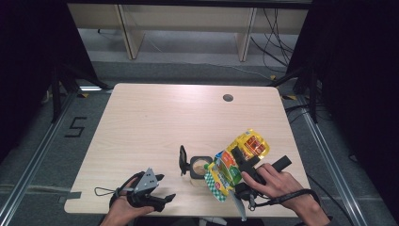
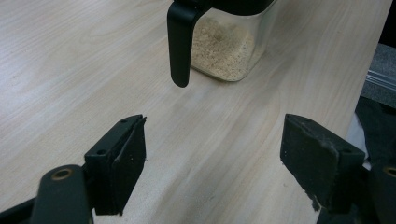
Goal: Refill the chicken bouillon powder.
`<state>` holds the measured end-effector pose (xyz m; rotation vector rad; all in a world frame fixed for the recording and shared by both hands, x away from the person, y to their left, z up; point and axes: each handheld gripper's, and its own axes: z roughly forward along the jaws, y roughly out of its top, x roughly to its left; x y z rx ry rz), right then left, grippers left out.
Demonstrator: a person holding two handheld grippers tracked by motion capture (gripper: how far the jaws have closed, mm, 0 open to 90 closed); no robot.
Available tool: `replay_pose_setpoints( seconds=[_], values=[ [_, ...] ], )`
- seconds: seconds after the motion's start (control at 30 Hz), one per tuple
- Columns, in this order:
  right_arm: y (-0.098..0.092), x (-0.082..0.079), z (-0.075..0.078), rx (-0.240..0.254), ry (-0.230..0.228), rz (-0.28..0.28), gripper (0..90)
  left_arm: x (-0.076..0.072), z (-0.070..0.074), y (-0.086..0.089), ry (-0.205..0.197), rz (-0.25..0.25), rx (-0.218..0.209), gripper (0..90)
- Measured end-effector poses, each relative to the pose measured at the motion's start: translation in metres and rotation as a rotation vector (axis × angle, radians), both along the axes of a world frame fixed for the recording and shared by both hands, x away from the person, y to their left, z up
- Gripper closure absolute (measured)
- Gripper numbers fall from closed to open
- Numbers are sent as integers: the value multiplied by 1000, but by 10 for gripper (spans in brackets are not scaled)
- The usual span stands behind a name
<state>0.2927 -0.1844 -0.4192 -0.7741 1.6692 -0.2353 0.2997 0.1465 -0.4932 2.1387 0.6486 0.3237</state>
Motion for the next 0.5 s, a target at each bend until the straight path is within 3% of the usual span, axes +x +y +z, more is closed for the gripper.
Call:
replay_pose_setpoints(
  seconds=[0.33, 0.5],
  values=[
    [0, 0, 2, -1, -2, 4, 480, 0, -1, 0, -9, 3, -8, 221],
    [0, 0, 3, -4, 8, 1, 481, -1, -1, -1, 11, 23, -15, 221]
  ],
)
